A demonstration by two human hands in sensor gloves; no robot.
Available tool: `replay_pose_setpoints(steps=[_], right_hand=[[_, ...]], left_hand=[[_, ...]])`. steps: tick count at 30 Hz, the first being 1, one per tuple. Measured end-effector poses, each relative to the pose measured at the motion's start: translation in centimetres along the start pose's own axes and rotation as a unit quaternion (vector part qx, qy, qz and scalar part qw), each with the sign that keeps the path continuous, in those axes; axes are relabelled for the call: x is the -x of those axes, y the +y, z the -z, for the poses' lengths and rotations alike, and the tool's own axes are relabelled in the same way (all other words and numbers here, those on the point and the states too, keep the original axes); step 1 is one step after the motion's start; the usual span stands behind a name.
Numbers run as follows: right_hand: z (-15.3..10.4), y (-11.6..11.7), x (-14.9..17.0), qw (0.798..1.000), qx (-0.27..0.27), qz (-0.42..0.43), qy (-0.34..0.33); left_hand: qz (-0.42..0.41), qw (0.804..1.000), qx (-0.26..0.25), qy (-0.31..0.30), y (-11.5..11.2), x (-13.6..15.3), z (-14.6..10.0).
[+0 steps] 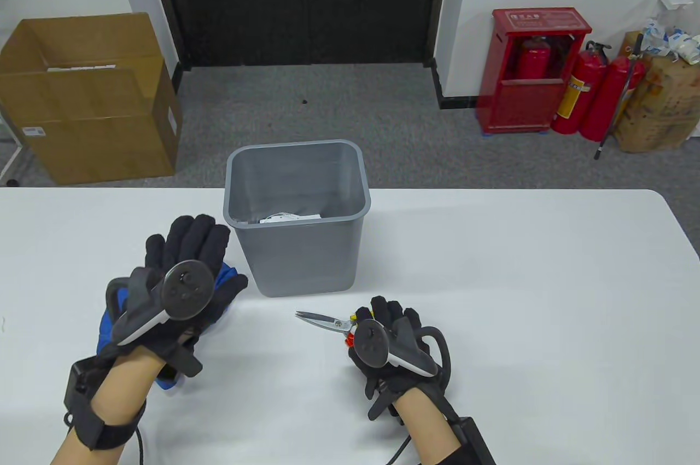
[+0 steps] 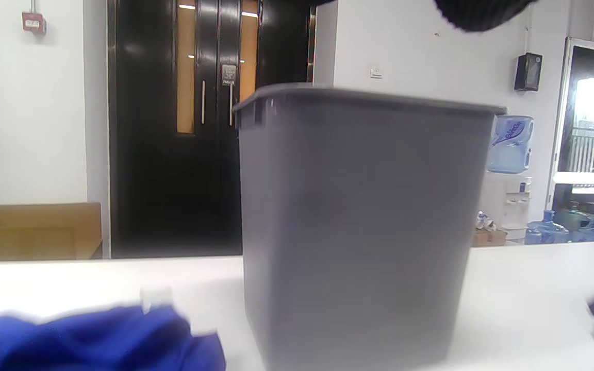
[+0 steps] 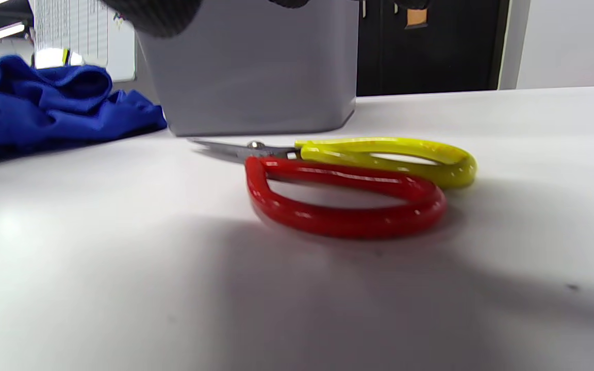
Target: Cut off the clothing tag with scissors
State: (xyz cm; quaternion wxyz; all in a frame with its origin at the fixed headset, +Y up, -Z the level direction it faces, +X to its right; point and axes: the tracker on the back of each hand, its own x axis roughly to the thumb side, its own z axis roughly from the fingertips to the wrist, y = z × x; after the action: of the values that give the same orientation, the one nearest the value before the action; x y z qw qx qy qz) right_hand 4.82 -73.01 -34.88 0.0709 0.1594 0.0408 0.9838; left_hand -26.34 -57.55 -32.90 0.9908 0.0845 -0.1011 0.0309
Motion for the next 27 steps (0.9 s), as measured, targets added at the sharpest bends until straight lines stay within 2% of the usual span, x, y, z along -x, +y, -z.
replay_pose_setpoints(steps=[5, 7, 14, 21, 27], right_hand=[[-0.4, -0.6, -0.8, 0.999, 0.022, 0.025, 0.013], [-0.6, -0.9, -1.1, 0.999, 0.015, 0.025, 0.018], [-1.1, -1.4, -1.9, 0.999, 0.008, 0.021, 0.024], [-1.2, -0.7, -2.1, 0.999, -0.012, 0.015, 0.031], [-1.0, -0.2, -1.9, 0.999, -0.022, 0.015, 0.039]], left_hand=[[-0.011, 1.000, 0.014, -0.001, -3.6, 0.9, -2.7], [-0.014, 1.000, 0.022, -0.005, -5.5, 1.0, -3.5], [0.009, 0.999, 0.034, -0.020, -10.7, 0.9, -5.0], [-0.011, 0.996, 0.083, -0.005, -13.9, 1.6, -5.5], [-0.020, 0.994, 0.107, 0.007, -15.3, 1.9, -5.8]])
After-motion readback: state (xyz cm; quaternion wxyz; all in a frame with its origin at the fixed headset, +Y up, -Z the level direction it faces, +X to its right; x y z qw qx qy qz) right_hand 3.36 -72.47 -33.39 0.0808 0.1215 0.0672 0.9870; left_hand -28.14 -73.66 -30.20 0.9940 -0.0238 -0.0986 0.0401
